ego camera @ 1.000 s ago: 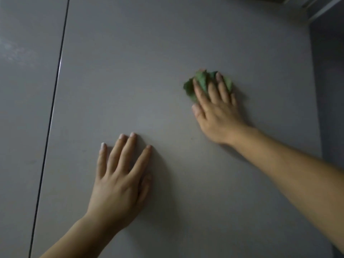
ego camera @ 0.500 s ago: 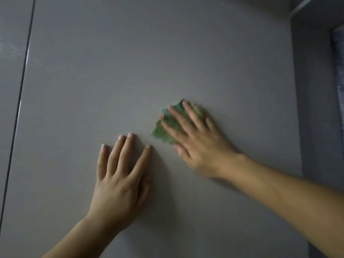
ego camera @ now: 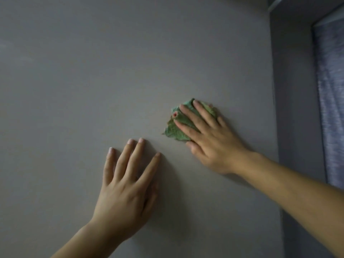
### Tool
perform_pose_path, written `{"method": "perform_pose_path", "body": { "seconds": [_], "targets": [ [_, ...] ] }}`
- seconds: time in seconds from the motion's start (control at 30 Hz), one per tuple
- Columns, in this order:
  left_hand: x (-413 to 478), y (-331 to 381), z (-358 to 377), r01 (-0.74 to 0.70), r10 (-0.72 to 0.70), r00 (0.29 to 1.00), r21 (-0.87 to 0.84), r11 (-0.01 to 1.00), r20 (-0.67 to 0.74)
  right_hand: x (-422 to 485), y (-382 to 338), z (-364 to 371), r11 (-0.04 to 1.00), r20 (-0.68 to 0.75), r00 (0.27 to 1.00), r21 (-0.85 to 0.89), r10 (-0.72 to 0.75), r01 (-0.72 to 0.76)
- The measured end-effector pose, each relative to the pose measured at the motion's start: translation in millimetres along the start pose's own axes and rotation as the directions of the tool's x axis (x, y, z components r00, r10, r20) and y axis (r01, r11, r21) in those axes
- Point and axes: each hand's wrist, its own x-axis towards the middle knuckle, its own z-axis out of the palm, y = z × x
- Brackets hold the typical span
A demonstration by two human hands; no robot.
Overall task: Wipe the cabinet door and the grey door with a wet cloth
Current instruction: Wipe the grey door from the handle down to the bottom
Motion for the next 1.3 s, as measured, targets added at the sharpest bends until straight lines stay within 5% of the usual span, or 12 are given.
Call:
{"method": "perform_pose_path", "body": {
  "seconds": [0.23,0.33,0.47,0.67,0.8,1.0,1.2,1.3],
  "targets": [
    [7.5,23.3,7.3,0.051,-0.050,0.999,0.008,0.999,-0.006,-3.1,87.6,-1.9,0.907,-0.019,0.911,0.101,0.413,-0.409],
    [9.6,37.7,10.6,0.040,-0.040,0.999,-0.003,0.999,0.009,-40.8,54.3,7.5,0.940,-0.083,0.938,0.075,0.338,-0.332],
    [14.5,56.6,16.6,-0.003,0.003,1.000,-0.019,1.000,0.025,-76.6,62.4,10.2,0.985,0.038,0.985,0.017,0.171,-0.171],
    [17.1,75.0,23.1,-0.008,0.008,1.000,-0.007,1.000,0.024,-49.2,102.8,1.0,0.861,0.039,0.874,0.155,0.485,-0.485],
    [12.7,78.5,24.6,-0.011,0.011,1.000,-0.008,1.000,0.013,-101.3,39.7,20.0,0.912,-0.110,0.907,0.117,0.406,-0.394],
    [-3.3,82.3,26.2,-0.028,0.028,0.999,-0.017,0.999,0.018,-164.8,-0.4,23.2,0.981,0.024,0.983,0.063,0.182,-0.183],
    [-19.7,87.6,28.6,-0.027,0.027,0.999,-0.018,0.999,0.039,-121.6,26.8,21.4,0.857,-0.019,0.862,0.123,0.507,-0.501],
    [-30.8,90.3,28.5,-0.023,0.025,0.998,-0.025,0.999,0.061,-146.0,-21.2,29.1,0.936,-0.014,0.942,0.114,0.336,-0.332]
  ]
}}
